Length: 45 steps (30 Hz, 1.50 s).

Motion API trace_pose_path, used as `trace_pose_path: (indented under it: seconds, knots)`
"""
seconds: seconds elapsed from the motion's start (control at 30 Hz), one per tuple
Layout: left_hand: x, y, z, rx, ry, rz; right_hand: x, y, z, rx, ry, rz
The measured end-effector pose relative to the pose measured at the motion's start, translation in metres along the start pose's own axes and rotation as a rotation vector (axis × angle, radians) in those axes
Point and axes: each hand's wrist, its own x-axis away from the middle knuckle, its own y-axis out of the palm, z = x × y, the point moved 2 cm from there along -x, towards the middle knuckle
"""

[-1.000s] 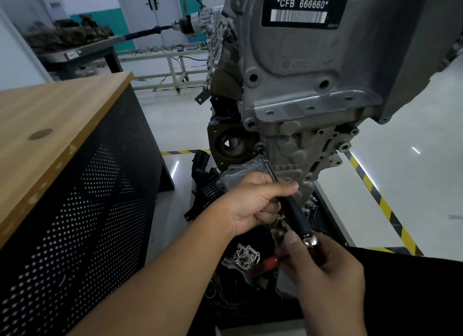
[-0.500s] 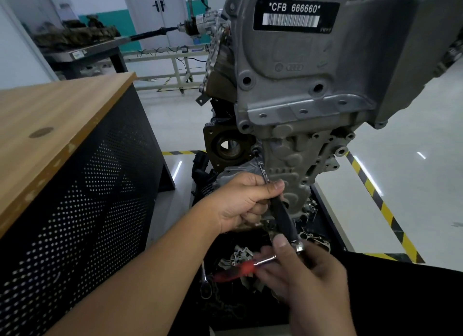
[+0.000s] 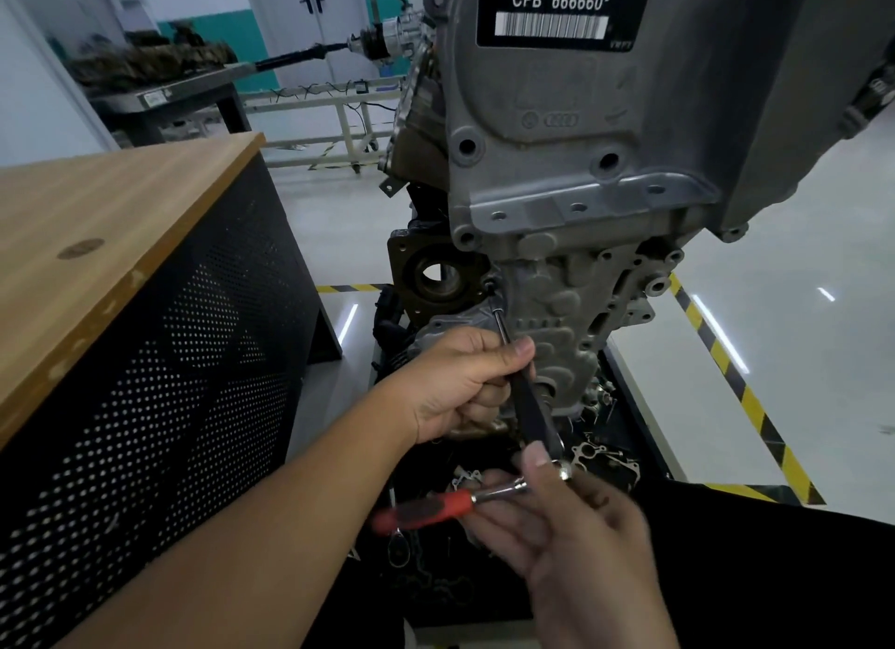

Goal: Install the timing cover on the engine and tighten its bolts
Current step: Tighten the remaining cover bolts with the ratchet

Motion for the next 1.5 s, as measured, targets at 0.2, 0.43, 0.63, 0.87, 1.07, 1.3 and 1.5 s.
trace_pose_path:
  seconds: [0.2,0.43,0.63,0.87,1.07,1.3,1.5]
  knots:
    - [0.005,-0.008,-0.004,0.080,-0.032,-0.067,0.008,0.012,-0.010,-0.769,0.539,-0.322]
    - [0.002,0.005,-0.007,0.022,-0.051,-0.059,0.002,0.001,-0.003,0.059,-0.064,-0.037]
    - [0.007,-0.003,-0.005,0.040,-0.054,-0.078,0.010,0.010,-0.016,-0.793,0.588,-0.337]
    - [0.005,0.006,-0.004,0.034,-0.052,-0.026,0.001,-0.003,0.001,0.149,-0.102,-0.045]
    - [0.008,0.000,-0.006,-0.034,-0.055,0.034,0.008,0.011,-0.011,-0.645,0.531,-0.327]
    - [0.007,0.009,-0.005,0.017,-0.008,0.039,0.002,0.002,0.002,-0.083,-0.032,-0.187]
    - [0.009,0.019,-0.002,0.011,-0.001,0.143,0.008,0.006,0.000,-0.118,-0.124,-0.308]
